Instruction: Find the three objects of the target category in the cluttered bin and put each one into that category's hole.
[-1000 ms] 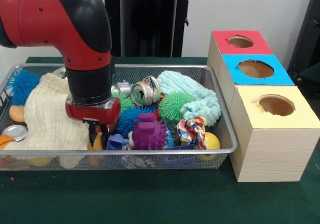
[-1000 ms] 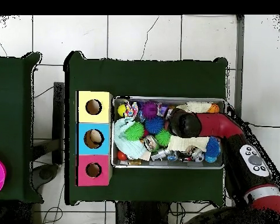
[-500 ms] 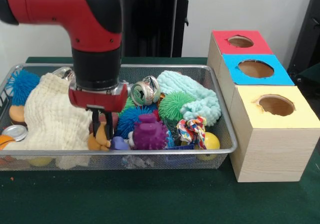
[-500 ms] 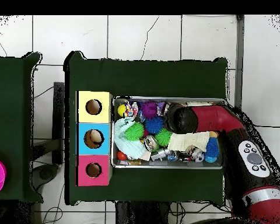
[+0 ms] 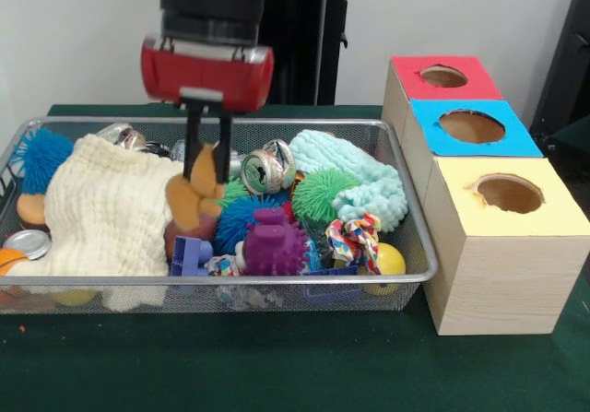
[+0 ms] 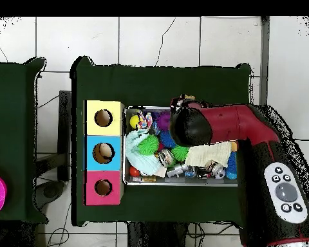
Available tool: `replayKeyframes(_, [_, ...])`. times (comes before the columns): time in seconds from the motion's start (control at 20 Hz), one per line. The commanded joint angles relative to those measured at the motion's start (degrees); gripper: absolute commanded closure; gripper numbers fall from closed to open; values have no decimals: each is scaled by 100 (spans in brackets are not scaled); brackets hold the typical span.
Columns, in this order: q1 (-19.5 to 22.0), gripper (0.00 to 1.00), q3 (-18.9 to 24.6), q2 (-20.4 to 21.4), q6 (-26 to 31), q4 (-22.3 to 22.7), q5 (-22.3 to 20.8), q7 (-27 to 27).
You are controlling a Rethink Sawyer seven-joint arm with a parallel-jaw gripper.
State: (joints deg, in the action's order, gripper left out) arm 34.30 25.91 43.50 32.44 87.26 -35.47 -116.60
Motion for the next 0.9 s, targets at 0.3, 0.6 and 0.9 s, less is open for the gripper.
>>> replayKeyframes(0.3, [-337, 100, -403, 1493, 492, 1838, 1118, -673])
replayKeyframes(0.6, [-725, 100, -866, 1965, 40, 2618, 1554, -1296])
replayKeyframes(0.9, [-1195, 100, -1382, 2206, -102, 3136, 2005, -1760])
